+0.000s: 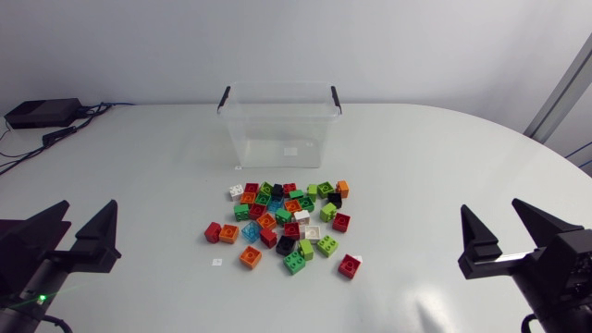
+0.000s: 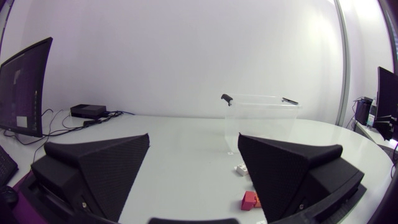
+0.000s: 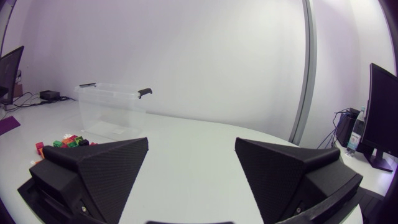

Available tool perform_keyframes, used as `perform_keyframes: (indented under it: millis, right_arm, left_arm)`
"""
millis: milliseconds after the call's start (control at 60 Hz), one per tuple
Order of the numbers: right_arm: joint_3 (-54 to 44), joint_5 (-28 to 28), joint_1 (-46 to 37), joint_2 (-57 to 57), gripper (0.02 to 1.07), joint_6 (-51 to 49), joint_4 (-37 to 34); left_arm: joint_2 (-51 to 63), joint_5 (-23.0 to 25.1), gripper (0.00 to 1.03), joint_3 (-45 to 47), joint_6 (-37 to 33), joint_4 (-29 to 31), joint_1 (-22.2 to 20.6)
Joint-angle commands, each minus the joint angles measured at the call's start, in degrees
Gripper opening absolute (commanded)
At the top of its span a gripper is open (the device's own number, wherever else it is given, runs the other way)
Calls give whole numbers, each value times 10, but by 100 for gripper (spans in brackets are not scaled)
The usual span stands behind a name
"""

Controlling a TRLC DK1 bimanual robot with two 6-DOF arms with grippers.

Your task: Place the duplo bricks in the container

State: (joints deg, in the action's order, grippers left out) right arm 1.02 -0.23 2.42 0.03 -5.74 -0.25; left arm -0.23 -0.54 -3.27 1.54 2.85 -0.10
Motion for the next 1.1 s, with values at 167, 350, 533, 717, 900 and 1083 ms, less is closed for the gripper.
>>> perform_keyframes:
  millis: [167, 350, 533, 717, 900, 1083]
  right_arm:
    - [44, 1, 19, 28, 103, 8, -3]
    - [93, -3, 20, 108, 103, 8, -3]
    - [136, -2, 22, 190, 102, 11, 3]
    - [169, -3, 36, 287, 102, 15, 1]
    - [208, -6, 56, 377, 102, 18, -37]
    - [252, -27, 57, 462, 102, 17, -99]
  left_arm:
    - [57, -3, 99, -111, 18, 22, -34]
    - [160, -3, 99, -170, 22, 24, -46]
    - [262, -6, 95, -214, 14, 43, -82]
    - [372, -6, 94, -257, -8, 65, -90]
    - [494, -5, 94, -316, -17, 109, -107]
    - [609, 34, 94, -355, -39, 132, -104]
